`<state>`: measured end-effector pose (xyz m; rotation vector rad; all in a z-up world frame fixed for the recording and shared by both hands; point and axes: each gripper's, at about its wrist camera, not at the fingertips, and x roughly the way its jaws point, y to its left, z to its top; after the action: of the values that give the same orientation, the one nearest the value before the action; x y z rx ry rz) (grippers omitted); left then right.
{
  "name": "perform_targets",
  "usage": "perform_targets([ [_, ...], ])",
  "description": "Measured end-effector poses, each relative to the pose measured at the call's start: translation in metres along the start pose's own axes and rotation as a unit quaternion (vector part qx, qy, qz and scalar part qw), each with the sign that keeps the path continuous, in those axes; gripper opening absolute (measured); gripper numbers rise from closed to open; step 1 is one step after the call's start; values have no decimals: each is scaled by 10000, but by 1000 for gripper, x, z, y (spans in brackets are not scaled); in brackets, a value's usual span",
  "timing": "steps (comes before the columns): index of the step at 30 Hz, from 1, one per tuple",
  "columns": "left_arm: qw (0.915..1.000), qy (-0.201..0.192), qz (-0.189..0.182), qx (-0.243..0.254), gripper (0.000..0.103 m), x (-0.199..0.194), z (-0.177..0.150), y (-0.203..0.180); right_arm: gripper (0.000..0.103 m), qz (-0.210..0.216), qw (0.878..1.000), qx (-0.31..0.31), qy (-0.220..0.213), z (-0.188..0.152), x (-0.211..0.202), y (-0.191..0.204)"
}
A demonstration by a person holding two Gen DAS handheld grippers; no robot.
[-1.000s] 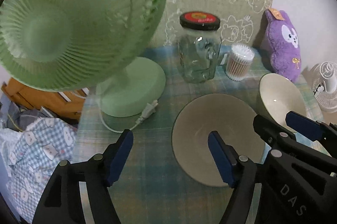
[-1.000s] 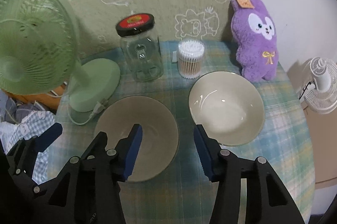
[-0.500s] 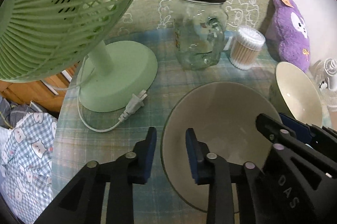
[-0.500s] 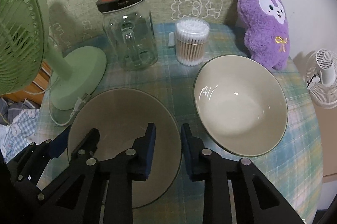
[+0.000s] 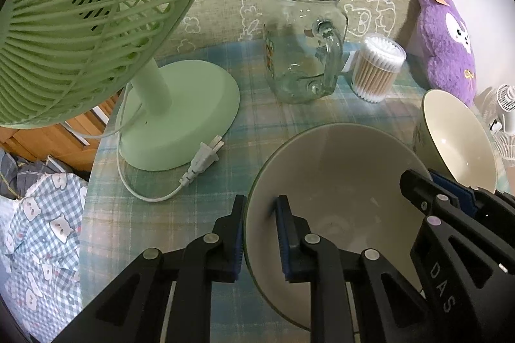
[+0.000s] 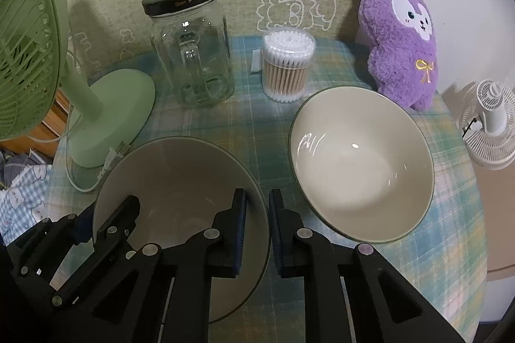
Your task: Organize plates and bowls
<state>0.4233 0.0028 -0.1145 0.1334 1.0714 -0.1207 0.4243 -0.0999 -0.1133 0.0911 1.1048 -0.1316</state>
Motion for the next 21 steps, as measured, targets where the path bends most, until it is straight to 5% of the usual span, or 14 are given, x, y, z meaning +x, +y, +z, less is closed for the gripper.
perform_targets([
  [21,9998,-92,172,-57,16,-83,-48,-1,18,78,9999,-102,-57,-52,-82,-4],
])
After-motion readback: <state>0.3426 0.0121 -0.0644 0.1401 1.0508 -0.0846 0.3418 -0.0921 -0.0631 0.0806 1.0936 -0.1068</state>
